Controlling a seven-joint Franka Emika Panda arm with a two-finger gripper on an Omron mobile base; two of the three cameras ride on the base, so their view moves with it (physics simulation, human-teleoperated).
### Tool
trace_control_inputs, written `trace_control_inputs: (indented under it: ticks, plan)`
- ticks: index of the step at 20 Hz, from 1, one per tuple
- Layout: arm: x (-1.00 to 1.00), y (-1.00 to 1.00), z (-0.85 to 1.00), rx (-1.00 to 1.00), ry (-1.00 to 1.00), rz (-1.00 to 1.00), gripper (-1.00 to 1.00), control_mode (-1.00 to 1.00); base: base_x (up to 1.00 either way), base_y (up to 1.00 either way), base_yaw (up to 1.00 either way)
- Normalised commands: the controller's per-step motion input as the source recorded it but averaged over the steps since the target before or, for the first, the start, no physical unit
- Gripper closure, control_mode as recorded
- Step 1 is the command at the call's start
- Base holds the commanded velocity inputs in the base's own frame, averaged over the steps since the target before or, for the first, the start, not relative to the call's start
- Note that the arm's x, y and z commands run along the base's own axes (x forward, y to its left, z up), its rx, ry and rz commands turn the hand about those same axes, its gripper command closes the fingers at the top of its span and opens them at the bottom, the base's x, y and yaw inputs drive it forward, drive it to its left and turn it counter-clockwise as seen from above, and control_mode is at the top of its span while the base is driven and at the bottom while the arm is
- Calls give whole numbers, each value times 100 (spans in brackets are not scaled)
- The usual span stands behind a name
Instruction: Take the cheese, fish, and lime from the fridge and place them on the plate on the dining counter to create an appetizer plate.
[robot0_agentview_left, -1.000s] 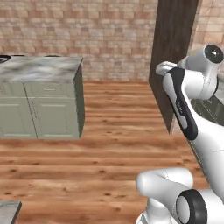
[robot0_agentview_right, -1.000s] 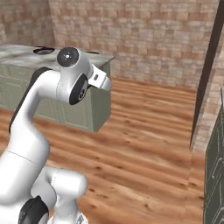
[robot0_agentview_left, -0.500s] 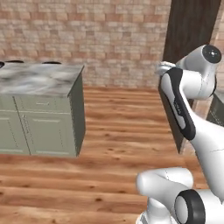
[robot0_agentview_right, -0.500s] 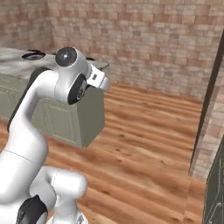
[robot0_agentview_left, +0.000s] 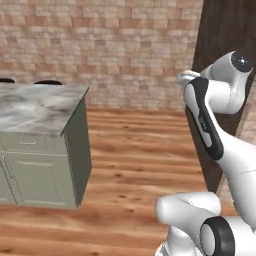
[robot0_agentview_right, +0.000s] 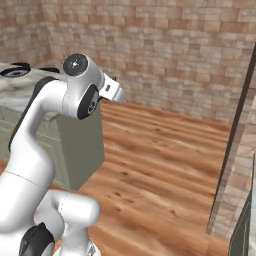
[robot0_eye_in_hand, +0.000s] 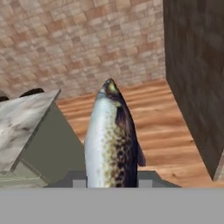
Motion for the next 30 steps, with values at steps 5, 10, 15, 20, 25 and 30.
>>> trace_control_inputs:
  ticks: [5,10,15,20,25,30]
  plan:
    - [0,0,0,0,0,0,100,100,100,-45,5]
    - [0,0,0,0,0,0,100,100,100,-46,8]
    - [0,0,0,0,0,0,100,100,100,-56,19]
    - [0,0,0,0,0,0,100,100,100,-45,49]
    - [0,0,0,0,0,0,100,100,100,-50,54]
    - [0,0,0,0,0,0,100,100,100,-96,42]
